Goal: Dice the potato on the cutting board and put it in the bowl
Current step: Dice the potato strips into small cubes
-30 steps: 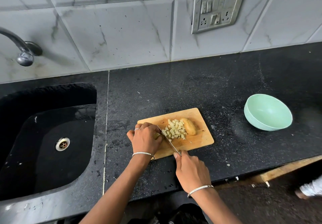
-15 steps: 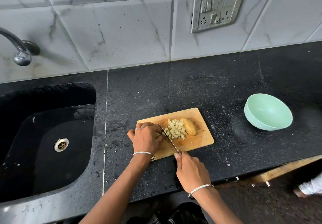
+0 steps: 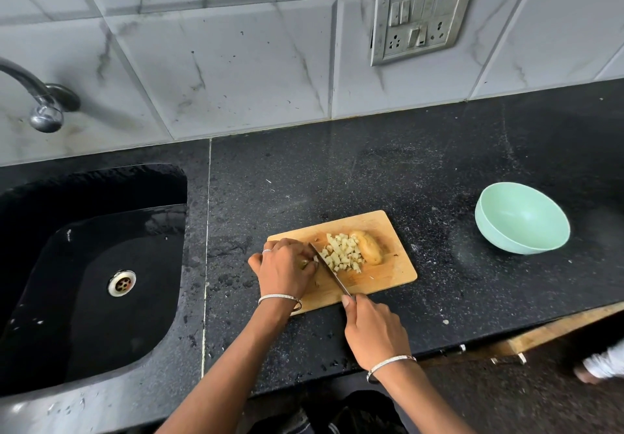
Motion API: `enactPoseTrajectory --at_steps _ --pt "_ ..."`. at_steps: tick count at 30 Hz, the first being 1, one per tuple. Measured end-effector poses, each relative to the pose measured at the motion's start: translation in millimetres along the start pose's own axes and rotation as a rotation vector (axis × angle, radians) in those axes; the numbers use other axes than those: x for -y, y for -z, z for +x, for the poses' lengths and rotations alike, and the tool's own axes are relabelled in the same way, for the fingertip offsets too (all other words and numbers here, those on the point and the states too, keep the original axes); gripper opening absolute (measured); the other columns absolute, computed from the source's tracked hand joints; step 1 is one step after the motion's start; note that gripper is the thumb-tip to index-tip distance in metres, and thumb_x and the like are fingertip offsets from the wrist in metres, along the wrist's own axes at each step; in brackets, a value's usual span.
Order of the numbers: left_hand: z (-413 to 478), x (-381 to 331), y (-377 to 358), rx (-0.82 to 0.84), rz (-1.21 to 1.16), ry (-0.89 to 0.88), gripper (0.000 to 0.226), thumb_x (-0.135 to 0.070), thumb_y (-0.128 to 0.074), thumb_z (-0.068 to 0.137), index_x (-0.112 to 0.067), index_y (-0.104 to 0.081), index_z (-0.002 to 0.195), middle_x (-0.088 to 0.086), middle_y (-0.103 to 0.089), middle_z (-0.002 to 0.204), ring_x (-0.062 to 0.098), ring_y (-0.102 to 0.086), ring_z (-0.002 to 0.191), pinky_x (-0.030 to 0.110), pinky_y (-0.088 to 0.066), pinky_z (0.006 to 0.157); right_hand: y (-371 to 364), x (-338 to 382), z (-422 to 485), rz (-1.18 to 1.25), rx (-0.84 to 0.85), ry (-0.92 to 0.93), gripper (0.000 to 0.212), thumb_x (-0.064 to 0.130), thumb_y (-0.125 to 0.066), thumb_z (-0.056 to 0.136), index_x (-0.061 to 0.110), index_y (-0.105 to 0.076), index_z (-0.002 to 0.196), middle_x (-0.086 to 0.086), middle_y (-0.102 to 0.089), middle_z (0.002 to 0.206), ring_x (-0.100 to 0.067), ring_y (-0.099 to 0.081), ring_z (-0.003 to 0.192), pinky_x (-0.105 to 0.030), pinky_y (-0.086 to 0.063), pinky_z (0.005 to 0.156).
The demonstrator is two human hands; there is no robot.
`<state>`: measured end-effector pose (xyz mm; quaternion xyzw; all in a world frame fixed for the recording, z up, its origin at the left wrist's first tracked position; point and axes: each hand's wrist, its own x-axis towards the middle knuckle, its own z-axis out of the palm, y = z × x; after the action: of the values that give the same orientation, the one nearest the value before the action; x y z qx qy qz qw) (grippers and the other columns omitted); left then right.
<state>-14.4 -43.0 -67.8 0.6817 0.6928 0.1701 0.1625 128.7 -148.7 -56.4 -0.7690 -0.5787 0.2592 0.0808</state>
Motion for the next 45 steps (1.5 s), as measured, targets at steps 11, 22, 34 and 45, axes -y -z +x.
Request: enactPoseTrajectory --at_steps 11,22,34,45 --pt "4.8 -3.6 -6.0 0.063 -0.161 -0.09 0.025 -0.028 -0.081 0.074 -0.026 -0.075 0.098 -0.002 -0.07 0.095 0.021 -0.06 0.093 0.03 -0.044 0.078 9.1 0.8 6.9 0.106 0.04 0.013 0.042 0.052 -0.022 0.101 0.023 -0.051 0.094 -0.004 -0.064 0.091 -0.032 -0.062 0.091 -0.041 -0.047 0.071" --pt "-18.5 5.7 -2.7 -0.017 -0.239 0.111 0.047 -0.022 -0.087 0.063 -0.02 -0.067 0.106 -0.002 -0.062 0.103 0.018 -0.059 0.095 0.031 -0.048 0.084 9.2 -6.8 8.7 0.0 0.089 0.04 0.037 0.047 -0.024 0.103 0.022 -0.05 0.099 -0.006 -0.066 0.097 -0.033 -0.063 0.094 -0.038 -0.04 0.066" --pt "-14.0 -2.0 -3.9 0.063 -0.27 0.1 0.029 -0.012 -0.083 0.069 -0.02 -0.075 0.096 -0.004 -0.073 0.084 0.012 -0.068 0.077 0.032 -0.056 0.078 9.2 -26.3 14.4 0.114 0.092 0.082 0.043 0.053 -0.022 0.1 0.025 -0.05 0.086 -0.001 -0.066 0.085 -0.029 -0.063 0.086 -0.042 -0.046 0.072" --pt "-15.6 -0.2 -6.2 0.021 -0.256 0.184 0.024 -0.018 -0.086 0.065 -0.026 -0.074 0.085 -0.005 -0.072 0.084 0.012 -0.067 0.077 0.031 -0.056 0.075 12.6 -14.7 2.1 0.067 0.08 0.169 0.037 0.054 -0.02 0.1 0.029 -0.045 0.089 -0.001 -0.066 0.089 -0.029 -0.064 0.089 -0.042 -0.046 0.07"
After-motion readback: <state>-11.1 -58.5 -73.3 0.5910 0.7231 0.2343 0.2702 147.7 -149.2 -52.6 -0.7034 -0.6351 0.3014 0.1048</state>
